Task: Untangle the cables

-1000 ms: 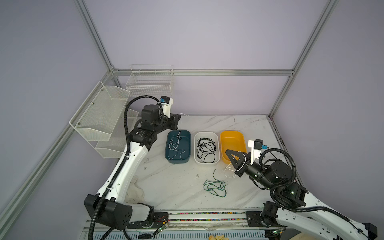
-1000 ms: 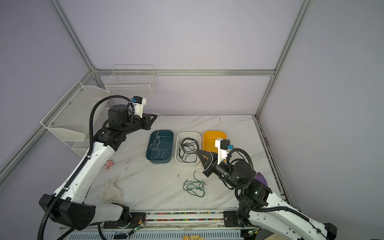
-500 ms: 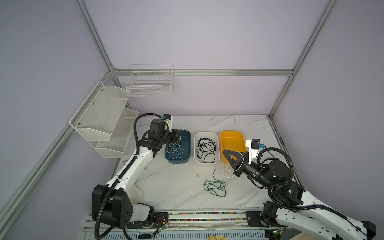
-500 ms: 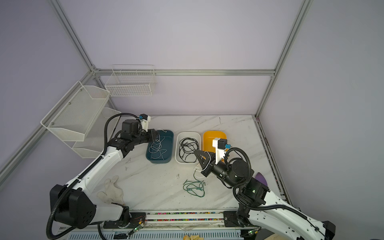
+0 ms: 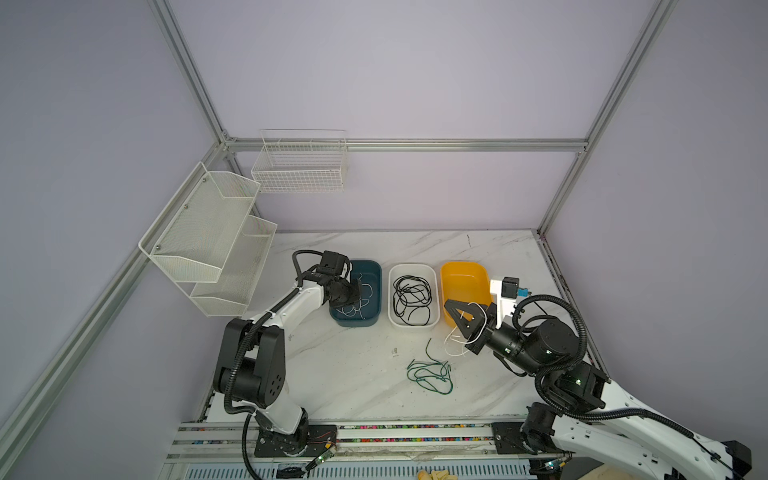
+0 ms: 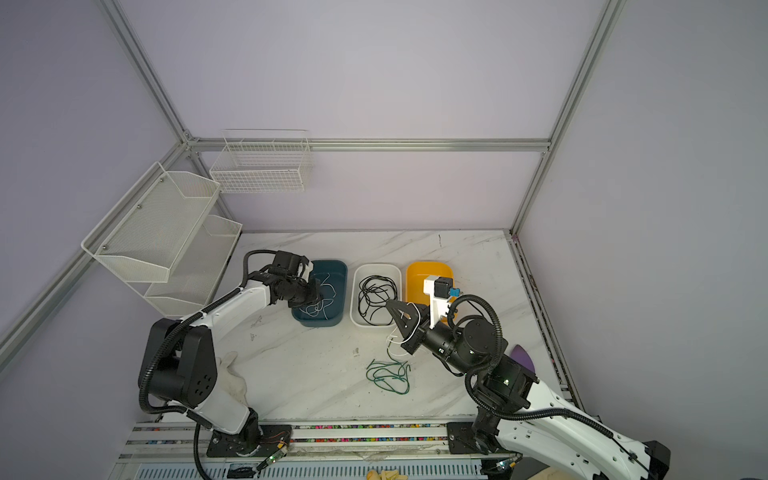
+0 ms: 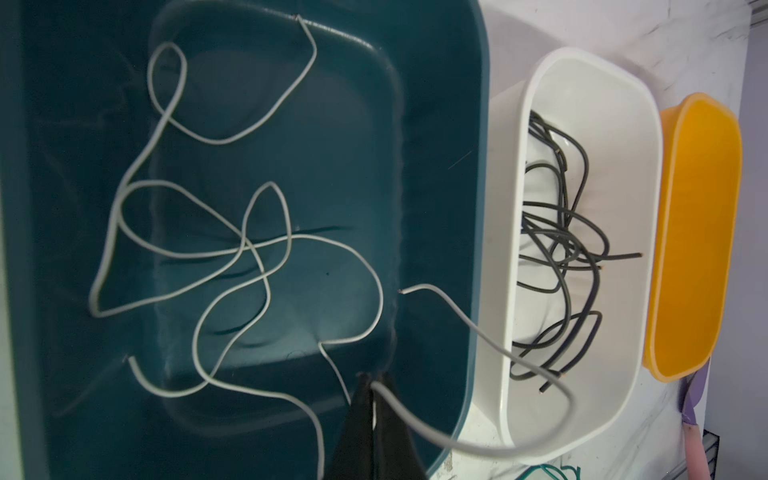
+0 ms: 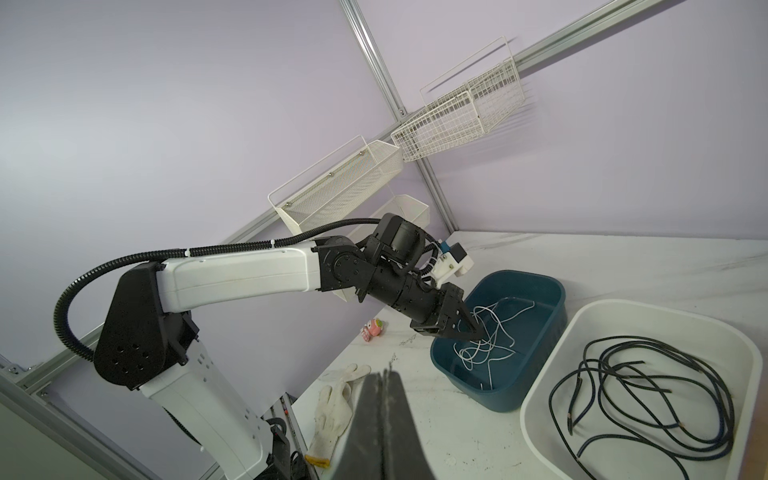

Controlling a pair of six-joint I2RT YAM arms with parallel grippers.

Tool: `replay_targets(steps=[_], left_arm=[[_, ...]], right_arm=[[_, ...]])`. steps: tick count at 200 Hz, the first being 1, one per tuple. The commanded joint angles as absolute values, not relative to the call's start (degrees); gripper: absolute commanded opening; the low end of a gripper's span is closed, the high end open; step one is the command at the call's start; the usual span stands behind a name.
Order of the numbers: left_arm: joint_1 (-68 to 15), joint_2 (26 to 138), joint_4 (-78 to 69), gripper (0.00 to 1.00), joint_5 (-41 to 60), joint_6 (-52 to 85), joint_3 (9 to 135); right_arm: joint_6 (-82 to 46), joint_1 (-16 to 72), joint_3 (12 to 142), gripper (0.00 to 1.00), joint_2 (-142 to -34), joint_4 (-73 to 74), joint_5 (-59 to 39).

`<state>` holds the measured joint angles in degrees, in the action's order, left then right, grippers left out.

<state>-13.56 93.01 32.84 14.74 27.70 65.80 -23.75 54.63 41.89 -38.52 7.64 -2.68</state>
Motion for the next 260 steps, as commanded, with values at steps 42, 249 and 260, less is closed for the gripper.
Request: replay_targets(steps=[42,249,260], left_arm=[[-12.57,90.87,41.08,0.3,10.3,25.74,73.73],[-9.42,72.02,39.37,0.91,4.51,26.71,76.98],[-8.27,68.02,37.55,0.95,3.19,27.3,73.62]], right_arm=[[-24.41,54.4,42.1,0.0,-37.66,7.38,-3.08],[-27.94,54.46,48.66,0.0,-54.08,11.57,-5.4],[-28.11,54.44,50.38,0.0,-56.89,11.51,-5.45]])
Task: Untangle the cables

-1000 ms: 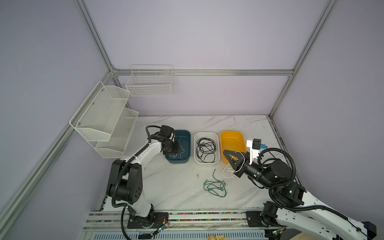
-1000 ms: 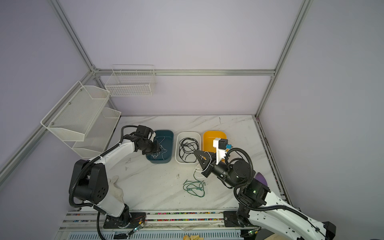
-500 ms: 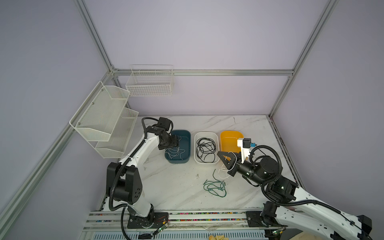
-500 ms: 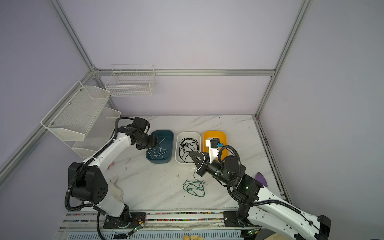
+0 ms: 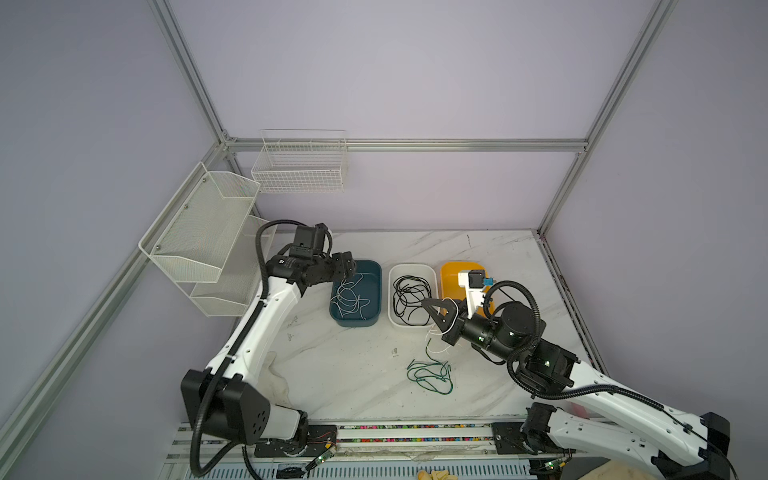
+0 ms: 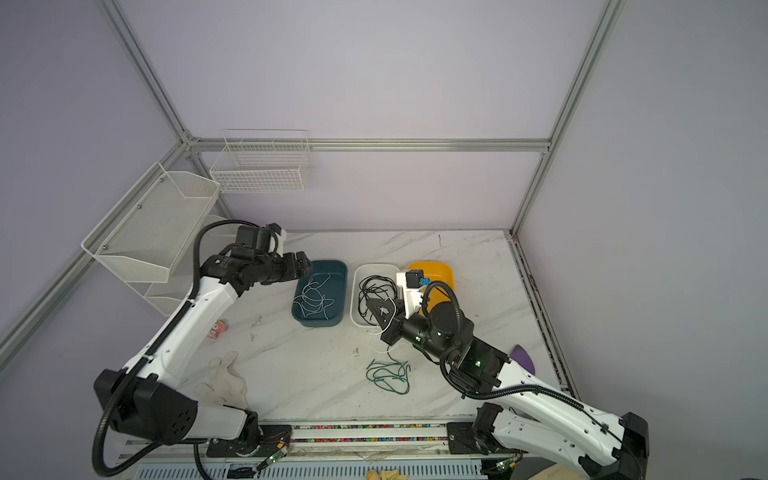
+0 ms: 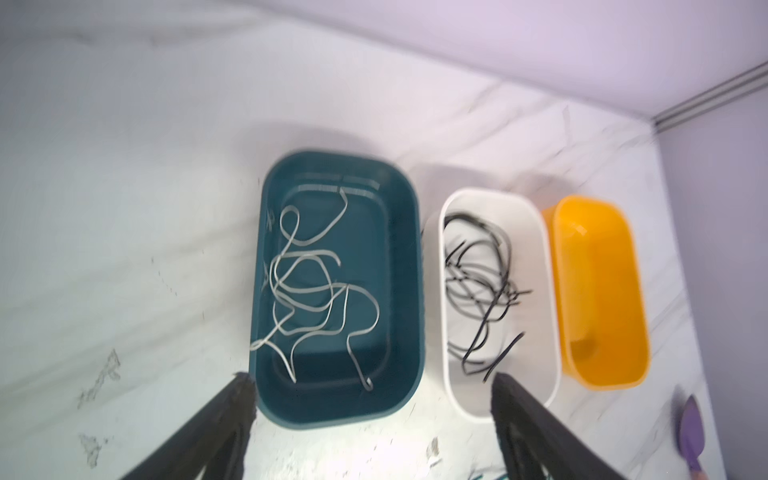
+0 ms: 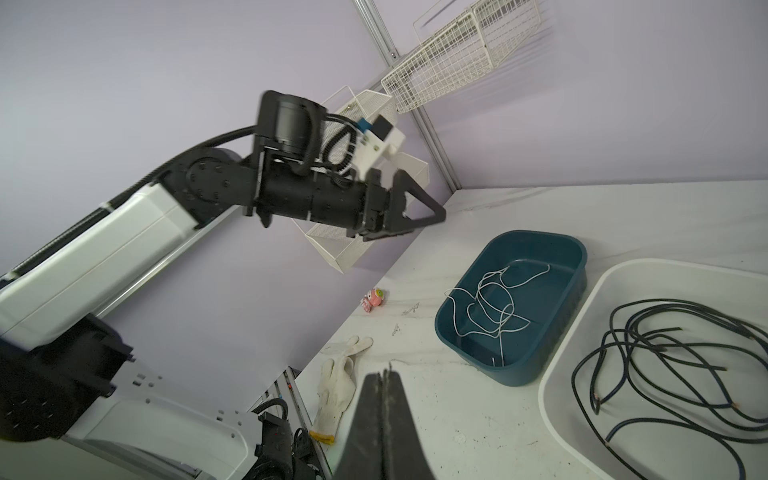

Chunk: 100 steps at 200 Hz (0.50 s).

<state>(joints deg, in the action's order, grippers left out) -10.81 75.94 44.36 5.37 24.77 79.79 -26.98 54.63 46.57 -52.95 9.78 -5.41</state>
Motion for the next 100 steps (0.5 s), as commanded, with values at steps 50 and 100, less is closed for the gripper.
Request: replay_targets(steps=[50,100], left_arm=[[-6.94,51.47,36.2,1.0,-6.22,26.63,60.17],[-6.94,29.98,29.65,1.0,-22.65,30.07,41.93]], right_arm=[[-27.62,54.4,60.81,0.0,-71.93,12.05,-6.31],[-26.98,54.41,72.78,0.0,-89.58,12.72,-6.29]])
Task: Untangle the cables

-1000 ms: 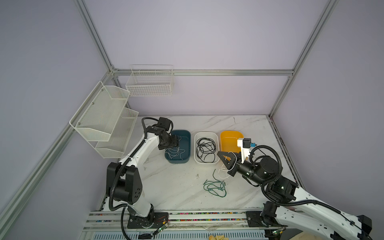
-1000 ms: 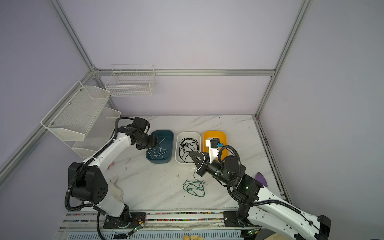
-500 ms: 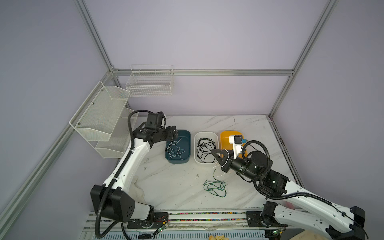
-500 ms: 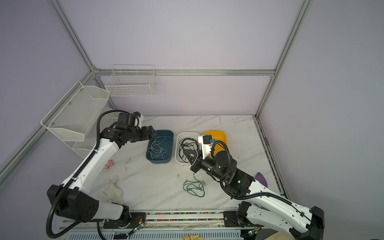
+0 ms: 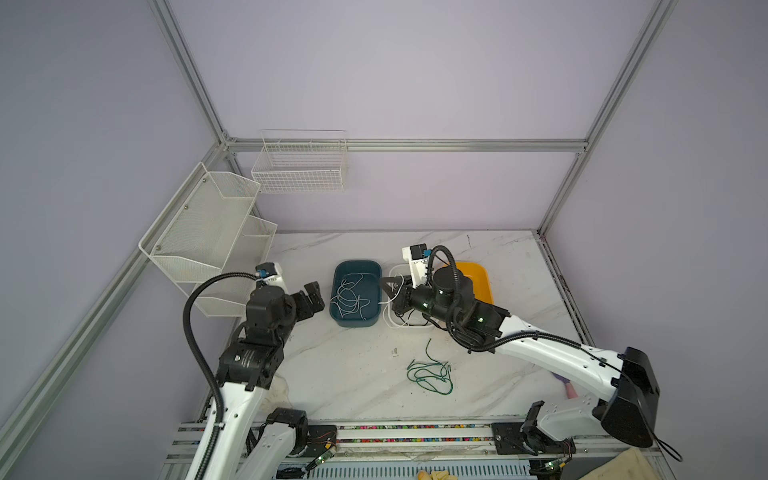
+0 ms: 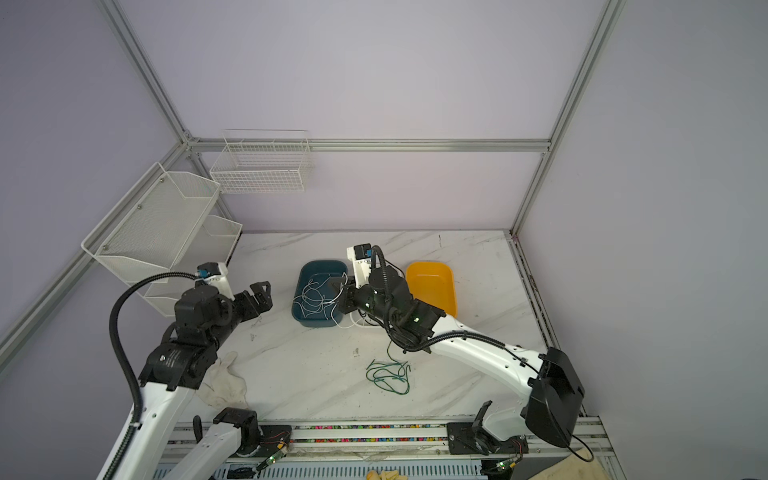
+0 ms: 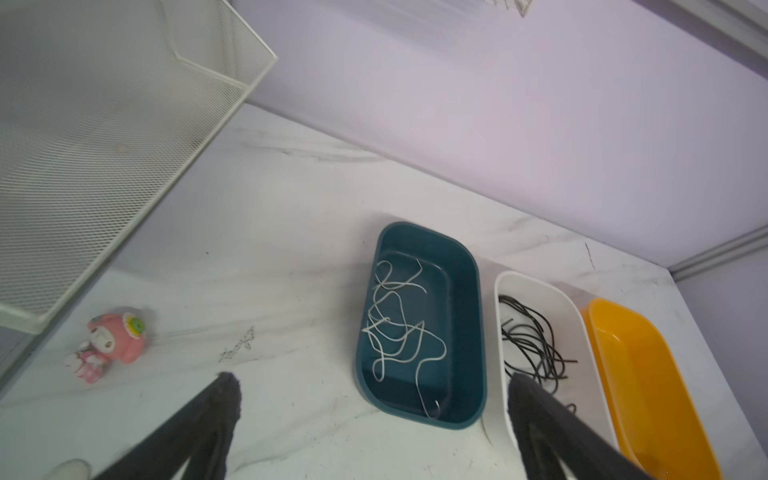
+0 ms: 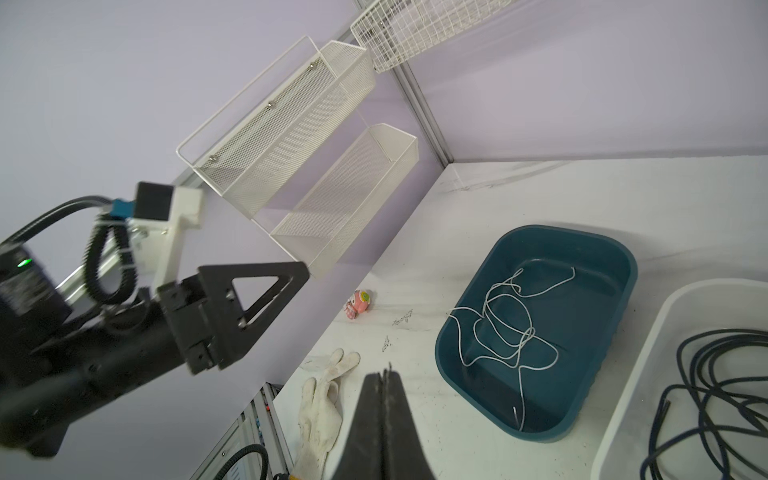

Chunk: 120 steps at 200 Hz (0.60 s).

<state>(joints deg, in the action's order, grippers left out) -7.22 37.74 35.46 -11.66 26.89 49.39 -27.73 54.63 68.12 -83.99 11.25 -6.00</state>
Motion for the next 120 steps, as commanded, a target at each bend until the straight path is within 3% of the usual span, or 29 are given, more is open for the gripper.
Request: replay_targets(steps=[1,120], left_arm=[[-6.94,29.67,29.59,1.0,-23.01,30.37,41.66],[-7.72,28.54,34.28,1.0,-27.29,31.8,43.23]], right_arm=[[-26.94,54.41,72.95,0.0,-89.83,12.82,-6.4],[-24.61,53.66,106.03,0.0,-126.35,6.7,-3.04]])
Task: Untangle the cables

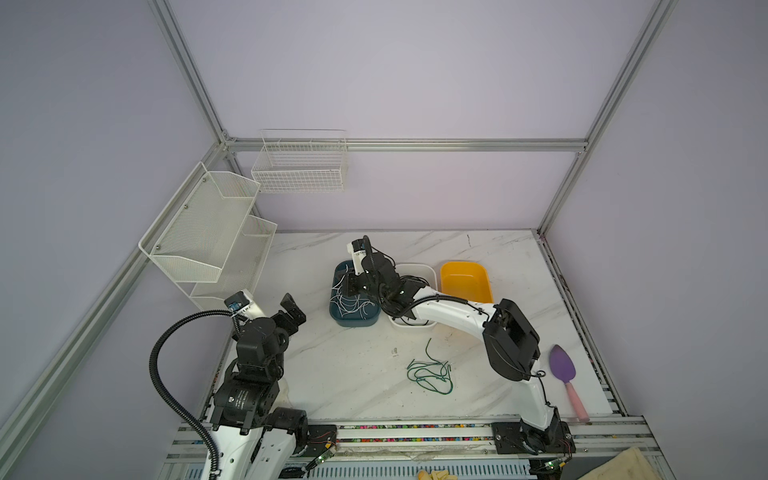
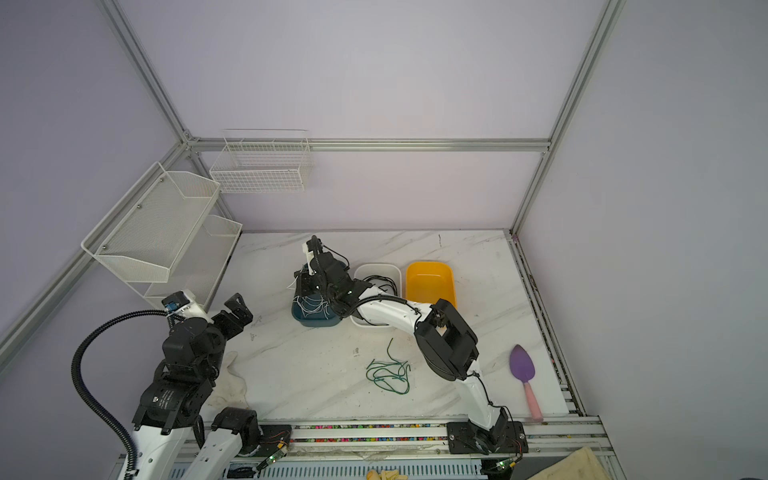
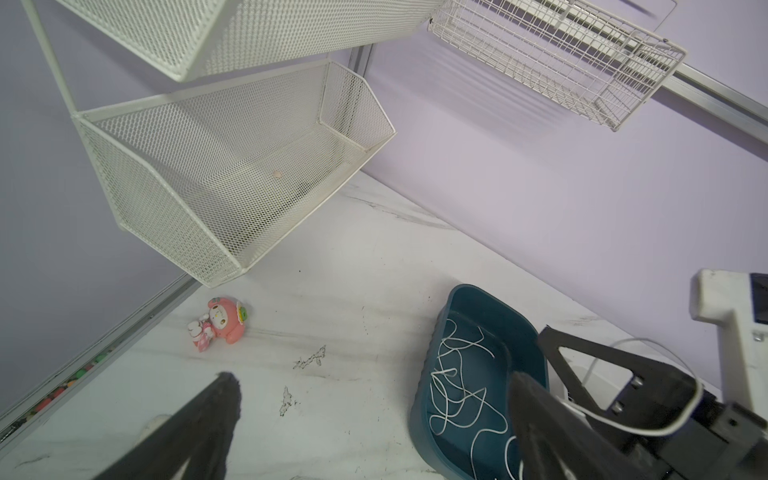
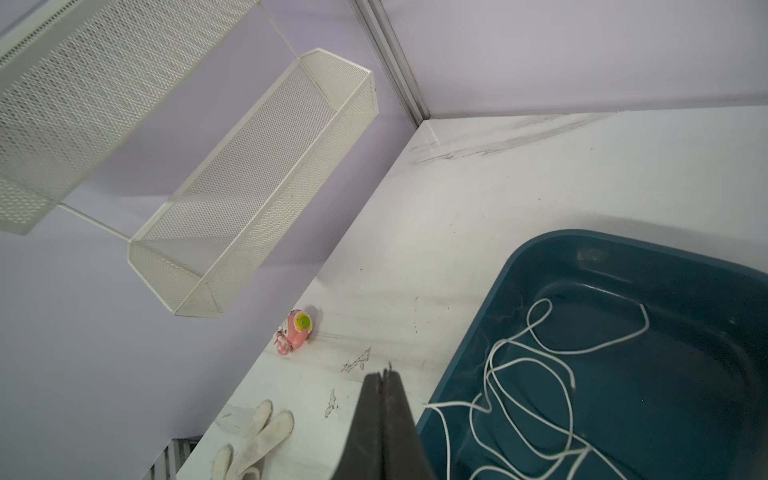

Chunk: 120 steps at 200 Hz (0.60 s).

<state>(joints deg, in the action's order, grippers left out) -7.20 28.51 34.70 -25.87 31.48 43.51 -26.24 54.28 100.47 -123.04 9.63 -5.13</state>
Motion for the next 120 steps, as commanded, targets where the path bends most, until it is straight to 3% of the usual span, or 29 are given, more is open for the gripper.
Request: replay_targets(steps=[1,53,120], left_arm=[[-7.73,28.55,34.28,1.0,-27.27,31.76,43.24],[-8.44,28.52,34.03,1.0,-27.2,30.94,43.29],[-8.9,28.47,33.71,1.0,-26.63,30.52,43.07]], right_arm=[[-24.52,53.64,106.23,0.0,-126.46,6.56,-2.88],[-20.82,52.44,110.79,0.01,-132.36,-1.91,6.5],[-18.29,51.96,112.57,0.29,-133.83,-11.03,11.37]])
